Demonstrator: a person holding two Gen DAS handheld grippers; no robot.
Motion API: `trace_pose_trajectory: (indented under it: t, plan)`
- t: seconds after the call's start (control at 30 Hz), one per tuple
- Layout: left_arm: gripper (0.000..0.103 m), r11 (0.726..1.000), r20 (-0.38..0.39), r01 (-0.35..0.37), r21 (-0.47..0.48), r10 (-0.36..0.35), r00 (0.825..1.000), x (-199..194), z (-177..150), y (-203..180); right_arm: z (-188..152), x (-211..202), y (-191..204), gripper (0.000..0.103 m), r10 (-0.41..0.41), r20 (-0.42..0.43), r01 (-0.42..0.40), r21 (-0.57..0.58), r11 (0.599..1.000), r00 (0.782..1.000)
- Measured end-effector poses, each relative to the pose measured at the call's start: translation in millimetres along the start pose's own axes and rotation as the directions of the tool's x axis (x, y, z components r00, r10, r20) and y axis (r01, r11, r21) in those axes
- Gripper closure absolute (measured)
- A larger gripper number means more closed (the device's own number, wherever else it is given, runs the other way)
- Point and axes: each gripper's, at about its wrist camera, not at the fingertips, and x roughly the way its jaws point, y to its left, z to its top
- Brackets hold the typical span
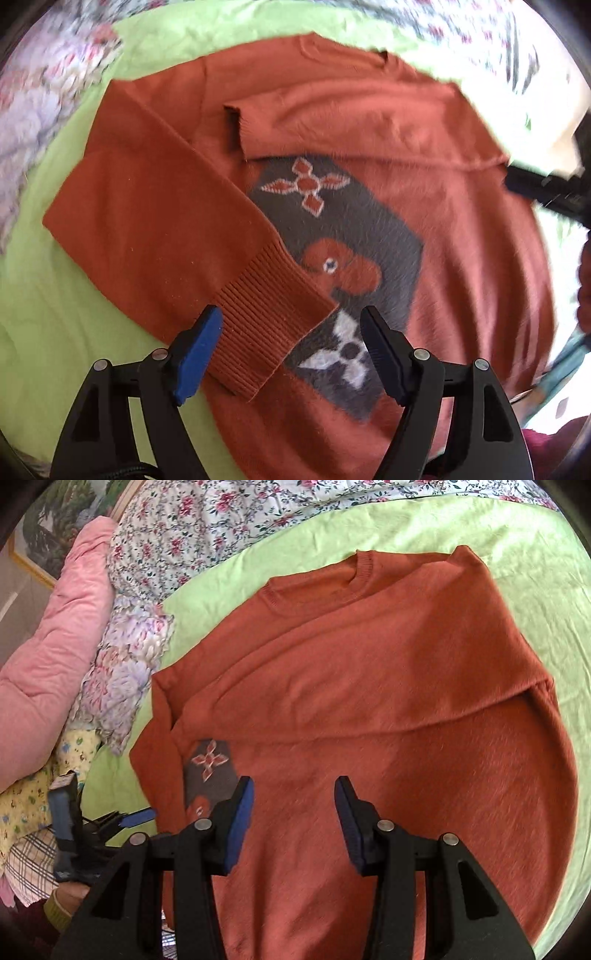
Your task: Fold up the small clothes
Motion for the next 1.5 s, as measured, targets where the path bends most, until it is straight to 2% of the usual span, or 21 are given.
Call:
trace_pose_trajectory:
  t: [0.1, 0.2, 0.27, 0.37, 0.4, 0.43, 0.57, 0.67, 0.83, 0.97, 1.07, 1.23, 1.33, 1.5]
  plan:
    - [0.027, 0.998, -0.013, -0.045, 0.043, 0.046, 0.999, 12.6, -2.0, -6.3, -7.0, -3.5, 3.1, 0.056, 0.001, 0.005, -0.001, 0.007, 1.000, 1.000]
    - [0.037, 0.995, -0.035, -0.076, 0.070, 0.079, 0.996, 25.5, -2.8, -5.7, -12.5, -8.1, 3.9, 0.056, -0.002, 0.016, 0.002, 0.020, 1.000, 1.000]
    - [0.043, 0.996, -0.026, -0.067, 0.061, 0.069, 0.997, 25.9, -2.3, -1.1, -14.6, -11.0, 3.6, 0.056, -0.008, 0.023, 0.007, 0.026, 1.000, 1.000]
    - [0.073, 0.998, -0.015, -0.044, 0.048, 0.044, 0.999, 22.2, -0.1, 9.2, -15.5, -14.6, 2.5, 0.056, -0.015, 0.034, 0.014, 0.030, 0.999, 0.999]
    - [0.087, 0.998, -0.010, -0.045, 0.041, 0.045, 0.999, 20.1, 0.5, 13.5, -15.6, -15.3, 1.8, 0.056, -0.016, 0.037, 0.015, 0.032, 0.999, 0.999]
    - [0.091, 0.999, -0.011, -0.043, 0.032, 0.043, 0.999, 18.1, 1.2, 18.6, -15.2, -15.4, 0.4, 0.056, -0.015, 0.039, 0.014, 0.033, 0.999, 0.999]
    - [0.093, 0.997, 0.029, 0.052, -0.062, -0.050, 0.998, -4.4, 5.0, 44.6, -14.8, -13.2, -1.5, 0.056, -0.016, 0.038, 0.014, 0.030, 0.999, 0.999]
    - [0.094, 0.983, 0.114, 0.137, -0.122, -0.124, 0.986, -35.5, 13.1, 59.9, -14.5, -12.1, -4.4, 0.056, -0.013, 0.036, 0.012, 0.031, 0.999, 0.999]
    - [0.094, 0.958, 0.249, 0.261, -0.121, -0.225, 0.942, -83.9, 51.7, 55.7, -9.7, -13.0, -11.1, 0.056, -0.009, 0.041, 0.007, 0.042, 0.999, 0.999]
    - [0.094, 0.939, 0.305, 0.342, -0.042, -0.314, 0.899, -98.0, 105.0, 21.3, -2.1, -19.6, -19.5, 0.056, -0.011, 0.060, 0.007, 0.057, 0.998, 0.998]
    - [0.094, 0.923, 0.305, 0.384, 0.032, -0.375, 0.875, -91.2, 139.8, -20.3, 3.8, -28.6, -30.9, 0.056, -0.022, 0.083, 0.016, 0.077, 0.997, 0.996]
    - [0.094, 0.890, 0.257, 0.439, 0.122, -0.456, 0.852, -56.3, 190.9, -89.5, 12.0, -47.1, -59.4, 0.056, -0.058, 0.119, 0.041, 0.134, 0.990, 0.991]
    - [0.094, 0.878, 0.212, 0.456, 0.143, -0.477, 0.853, -27.1, 213.4, -124.0, 14.3, -56.7, -78.9, 0.056, -0.079, 0.130, 0.056, 0.170, 0.984, 0.988]
    - [0.094, 0.875, 0.146, 0.461, 0.146, -0.480, 0.865, 27.2, 237.0, -166.7, 15.8, -63.7, -107.6, 0.056, -0.104, 0.130, 0.074, 0.218, 0.973, 0.986]
